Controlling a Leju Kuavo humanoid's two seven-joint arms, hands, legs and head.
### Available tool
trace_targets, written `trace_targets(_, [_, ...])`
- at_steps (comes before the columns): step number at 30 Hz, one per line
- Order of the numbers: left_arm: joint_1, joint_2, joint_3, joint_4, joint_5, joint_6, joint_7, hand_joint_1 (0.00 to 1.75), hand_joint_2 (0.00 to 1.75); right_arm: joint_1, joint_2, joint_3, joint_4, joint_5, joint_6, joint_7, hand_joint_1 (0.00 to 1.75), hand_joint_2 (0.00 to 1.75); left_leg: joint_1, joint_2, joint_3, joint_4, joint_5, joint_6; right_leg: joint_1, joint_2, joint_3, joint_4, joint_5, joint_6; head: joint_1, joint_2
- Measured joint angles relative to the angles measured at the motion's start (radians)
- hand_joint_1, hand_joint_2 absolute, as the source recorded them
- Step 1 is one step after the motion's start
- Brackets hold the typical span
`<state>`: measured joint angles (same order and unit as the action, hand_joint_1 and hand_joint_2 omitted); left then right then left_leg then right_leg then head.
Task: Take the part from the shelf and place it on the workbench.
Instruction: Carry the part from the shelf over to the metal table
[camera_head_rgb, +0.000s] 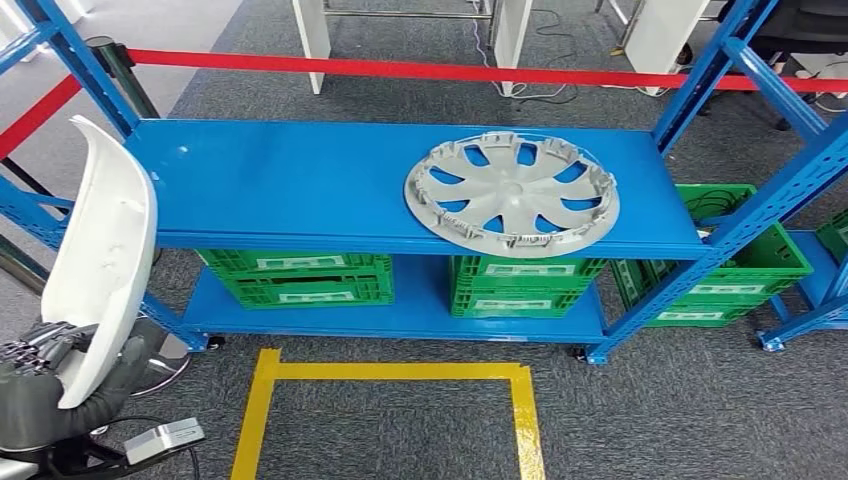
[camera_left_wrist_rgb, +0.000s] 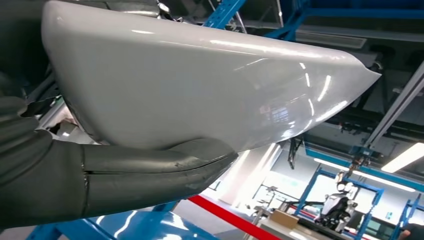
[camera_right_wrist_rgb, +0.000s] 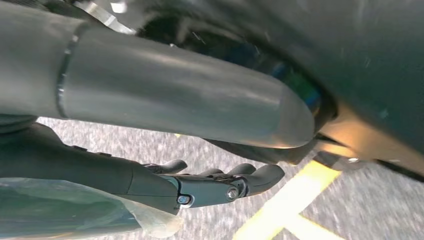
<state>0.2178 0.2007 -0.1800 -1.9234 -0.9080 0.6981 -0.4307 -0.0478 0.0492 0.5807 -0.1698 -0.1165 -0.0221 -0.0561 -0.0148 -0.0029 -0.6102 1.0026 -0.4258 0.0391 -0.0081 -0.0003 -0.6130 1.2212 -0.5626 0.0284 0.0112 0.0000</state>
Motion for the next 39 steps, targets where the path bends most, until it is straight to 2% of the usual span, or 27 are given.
trace_targets(2, [0.000,0.000,-0.001,0.000,0.000,0.000,0.000,1.75,1.75,-0.003,-0.001,-0.001,0.000,0.000,0.000,0.000,0.00,0.00,-0.008,0.000,-0.017,0.001,0.019,-0.002,0.015,0.000,0.116,-0.151,0.010,-0.025,0.000,0.000])
trace_targets(3, [-0.001,0.000,-0.001,0.000,0.000,0.000,0.000,1.75,1.75,-0.005,-0.002,-0.002,0.000,0.000,0.000,0.000,0.00,0.00,-0.009,0.000,-0.022,0.001,0.030,-0.005,0.022,0.000,0.155,-0.211,0.003,-0.032,-0.001,0.000])
trace_targets(5, [-0.002,0.000,-0.002,0.000,0.000,0.000,0.000,1.75,1.75,-0.007,-0.002,-0.002,0.000,0.000,0.000,0.000,0.00,0.00,-0.008,0.002,-0.027,-0.001,0.049,-0.014,0.026,-0.001,0.178,-0.263,-0.004,-0.036,0.000,0.000])
trace_targets(6, [-0.002,0.001,-0.002,0.000,0.000,0.000,0.000,1.75,1.75,-0.006,0.000,-0.002,0.000,0.000,0.000,0.000,0.00,0.00,-0.007,0.002,-0.029,-0.001,0.054,-0.019,0.025,-0.003,0.169,-0.265,0.005,-0.039,0.000,0.000])
trace_targets(7, [-0.002,0.001,-0.003,0.000,0.000,0.000,0.000,1.75,1.75,-0.005,0.001,-0.003,0.000,0.000,0.000,0.000,0.00,0.00,-0.006,0.001,-0.034,0.006,0.042,-0.026,0.022,-0.006,0.162,-0.267,0.016,-0.044,0.000,0.000])
trace_targets(9, [-0.001,0.005,-0.003,0.000,0.000,0.000,0.000,1.75,1.75,-0.004,0.002,-0.003,0.000,0.000,-0.001,0.000,0.00,0.00,0.000,-0.001,-0.053,0.071,-0.039,-0.041,0.015,-0.012,0.139,-0.272,0.042,-0.054,-0.005,0.000])
trace_targets(11, [-0.001,0.007,-0.003,0.000,0.002,0.000,0.000,1.75,1.75,-0.003,0.002,-0.003,0.000,0.000,-0.002,0.000,0.00,0.00,0.011,-0.001,-0.073,0.192,-0.140,-0.056,0.013,-0.014,0.113,-0.270,0.067,-0.055,-0.008,0.000])
trace_targets(12, [-0.001,0.008,-0.004,0.001,0.002,0.000,0.000,1.75,1.75,-0.003,0.002,-0.003,0.000,-0.001,-0.002,0.000,0.00,0.00,0.017,-0.001,-0.074,0.244,-0.162,-0.063,0.012,-0.015,0.098,-0.267,0.079,-0.053,-0.008,0.000])
trace_targets(13, [-0.002,0.009,-0.004,0.001,0.004,0.000,0.000,1.75,1.75,-0.003,0.002,-0.003,0.000,-0.001,-0.002,0.000,0.00,0.00,0.023,0.000,-0.065,0.271,-0.158,-0.069,0.009,-0.016,0.082,-0.263,0.091,-0.049,-0.009,0.000])
trace_targets(14, [-0.003,0.009,-0.004,0.001,0.005,0.000,0.001,1.75,1.75,-0.003,0.002,-0.003,0.000,-0.002,-0.003,0.000,0.00,0.00,0.028,0.000,-0.041,0.265,-0.134,-0.075,0.006,-0.017,0.065,-0.257,0.102,-0.044,-0.009,0.000])
trace_targets(16, [-0.007,0.011,-0.004,0.002,0.007,0.000,0.001,1.75,1.75,-0.004,0.002,-0.003,0.000,-0.003,-0.003,0.000,0.00,0.00,0.037,0.000,0.049,0.157,-0.090,-0.085,0.000,-0.018,0.027,-0.239,0.119,-0.030,-0.009,0.000])
trace_targets(18, [-0.012,0.013,-0.005,0.002,0.007,0.000,0.001,1.75,1.75,-0.005,0.002,-0.003,0.000,-0.004,-0.003,0.000,0.00,0.00,0.037,-0.002,0.129,0.032,-0.099,-0.081,-0.002,-0.017,0.001,-0.221,0.131,-0.015,-0.010,0.000])
trace_targets(19, [-0.014,0.014,-0.006,0.002,0.007,0.000,0.001,1.75,1.75,-0.005,0.003,-0.003,0.000,-0.004,-0.003,0.000,0.00,0.00,0.034,-0.003,0.143,0.001,-0.111,-0.073,-0.002,-0.017,-0.006,-0.217,0.139,-0.008,-0.010,0.000])
trace_targets(21, [-0.017,0.016,-0.006,0.003,0.007,0.000,0.001,1.75,1.75,-0.004,0.002,-0.004,0.000,-0.005,-0.003,0.000,0.00,0.00,0.028,-0.002,0.134,-0.010,-0.108,-0.048,-0.006,-0.017,-0.017,-0.218,0.155,0.008,-0.010,0.000])
trace_targets(22, [-0.019,0.016,-0.007,0.003,0.008,0.000,0.001,1.75,1.75,-0.003,0.002,-0.004,0.000,-0.005,-0.003,0.000,0.00,0.00,0.028,0.000,0.124,-0.011,-0.098,-0.036,-0.008,-0.015,-0.024,-0.215,0.148,0.014,-0.010,0.000])
trace_targets(23, [-0.021,0.016,-0.008,0.004,0.009,0.000,0.002,1.75,1.75,-0.002,0.002,-0.004,0.000,-0.006,-0.003,0.000,0.00,0.00,0.028,0.002,0.112,-0.012,-0.087,-0.025,-0.010,-0.012,-0.036,-0.198,0.123,0.019,-0.009,0.000])
trace_targets(26, [-0.024,0.016,-0.013,0.006,0.017,0.000,0.013,1.75,1.75,-0.002,0.003,-0.004,0.001,-0.009,-0.015,0.000,0.00,0.00,0.025,0.006,0.066,-0.013,-0.050,-0.008,-0.010,-0.004,-0.083,-0.040,-0.024,0.025,-0.001,0.000])
trace_targets(27, [-0.024,0.016,-0.016,0.008,0.019,0.000,0.017,1.75,1.75,-0.002,0.004,-0.004,0.001,-0.010,-0.021,0.000,0.00,0.00,0.023,0.006,0.049,-0.012,-0.036,-0.007,-0.010,-0.003,-0.090,0.019,-0.051,0.025,0.000,0.000])
trace_targets(28, [-0.024,0.017,-0.018,0.010,0.022,0.000,0.020,1.75,1.75,-0.002,0.005,-0.004,0.001,-0.012,-0.026,0.000,0.00,0.00,0.020,0.006,0.032,-0.012,-0.022,-0.007,-0.010,-0.003,-0.086,0.059,-0.053,0.024,0.000,0.000])
trace_targets(29, [-0.023,0.017,-0.019,0.012,0.023,0.000,0.022,1.75,1.75,-0.002,0.006,-0.005,0.001,-0.012,-0.029,0.001,0.00,0.00,0.016,0.006,0.015,-0.011,-0.009,-0.007,-0.009,-0.003,-0.068,0.067,-0.032,0.020,0.000,0.000])
trace_targets(31, [-0.022,0.017,-0.022,0.015,0.026,0.000,0.024,1.75,1.75,-0.003,0.007,-0.005,0.001,-0.013,-0.034,0.001,0.00,0.00,0.011,0.005,-0.014,-0.011,0.017,-0.008,-0.002,-0.002,0.021,-0.015,0.019,0.004,0.000,0.000])
trace_targets(33, [-0.021,0.017,-0.023,0.016,0.028,0.000,0.025,1.75,1.75,-0.005,0.007,-0.007,0.001,-0.015,-0.038,0.001,0.00,0.00,0.005,0.006,-0.031,-0.010,0.039,-0.013,0.008,-0.002,0.146,-0.176,0.012,-0.015,0.000,0.000])
trace_targets(34, [-0.021,0.017,-0.023,0.016,0.029,0.000,0.025,1.75,1.75,-0.006,0.007,-0.009,0.000,-0.016,-0.040,0.001,0.00,0.00,0.004,0.006,-0.034,-0.011,0.050,-0.017,0.013,-0.002,0.185,-0.237,-0.002,-0.021,0.000,0.000])
trace_targets(35, [-0.021,0.018,-0.023,0.017,0.031,0.000,0.025,1.75,1.75,-0.006,0.008,-0.010,0.000,-0.017,-0.041,0.000,0.00,0.00,0.004,0.007,-0.037,-0.013,0.062,-0.023,0.016,-0.002,0.205,-0.273,-0.012,-0.024,0.000,0.000])
trace_targets(37, [-0.020,0.020,-0.024,0.017,0.036,0.000,0.023,1.75,1.75,-0.004,0.010,-0.012,0.001,-0.018,-0.042,0.000,0.00,0.00,0.006,0.006,-0.043,-0.019,0.077,-0.034,0.015,-0.004,0.192,-0.286,0.003,-0.031,0.000,0.000])
trace_targets(38, [-0.019,0.022,-0.024,0.017,0.038,0.000,0.022,1.75,1.75,-0.003,0.012,-0.013,0.001,-0.018,-0.043,0.001,0.00,0.00,0.007,0.005,-0.050,-0.009,0.060,-0.041,0.013,-0.006,0.182,-0.287,0.014,-0.037,-0.002,0.000])
trace_targets(39, [-0.019,0.024,-0.025,0.018,0.040,0.000,0.022,1.75,1.75,-0.002,0.013,-0.014,0.001,-0.019,-0.044,0.001,0.00,0.00,0.008,0.004,-0.060,0.021,0.022,-0.047,0.011,-0.009,0.169,-0.289,0.028,-0.043,-0.005,0.000])
